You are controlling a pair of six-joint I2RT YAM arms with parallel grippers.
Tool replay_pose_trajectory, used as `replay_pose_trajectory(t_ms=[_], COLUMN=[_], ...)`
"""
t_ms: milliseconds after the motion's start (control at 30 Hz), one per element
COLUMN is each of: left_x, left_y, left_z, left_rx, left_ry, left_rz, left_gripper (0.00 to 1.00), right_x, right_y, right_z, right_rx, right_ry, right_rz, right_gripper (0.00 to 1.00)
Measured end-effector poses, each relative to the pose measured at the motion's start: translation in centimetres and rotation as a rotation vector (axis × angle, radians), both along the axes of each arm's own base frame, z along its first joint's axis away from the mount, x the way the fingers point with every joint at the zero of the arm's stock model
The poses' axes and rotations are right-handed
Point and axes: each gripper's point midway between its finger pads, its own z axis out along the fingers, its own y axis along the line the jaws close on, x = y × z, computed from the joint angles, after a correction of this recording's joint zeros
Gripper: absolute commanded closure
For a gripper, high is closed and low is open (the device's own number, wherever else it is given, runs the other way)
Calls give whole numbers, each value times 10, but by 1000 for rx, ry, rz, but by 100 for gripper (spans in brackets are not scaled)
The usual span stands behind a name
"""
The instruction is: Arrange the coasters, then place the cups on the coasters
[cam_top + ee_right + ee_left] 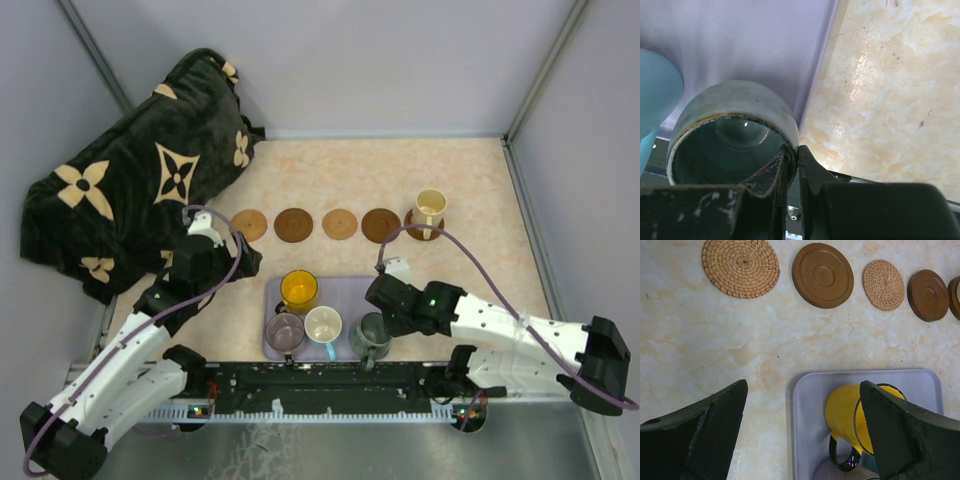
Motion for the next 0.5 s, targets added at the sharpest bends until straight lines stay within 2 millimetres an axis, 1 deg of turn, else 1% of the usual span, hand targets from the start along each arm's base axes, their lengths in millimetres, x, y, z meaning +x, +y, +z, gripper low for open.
replay_pose_trajectory(t_ms=[200,367,500], left_x=[-1,-1,0], left_y=[0,0,0], left_z=[-2,-3,-2], left_rx=[2,2,1], left_ry=[4,4,1], left_rz=[0,0,0], left_gripper=[1,1,1], right_x=[5,16,26], right_y=[3,5,10], right_z=[3,10,16], right_rx=[-33,-68,-89], right_ry=[-13,-60,-92], right_rz=[20,41,67], right_gripper=[89,89,88])
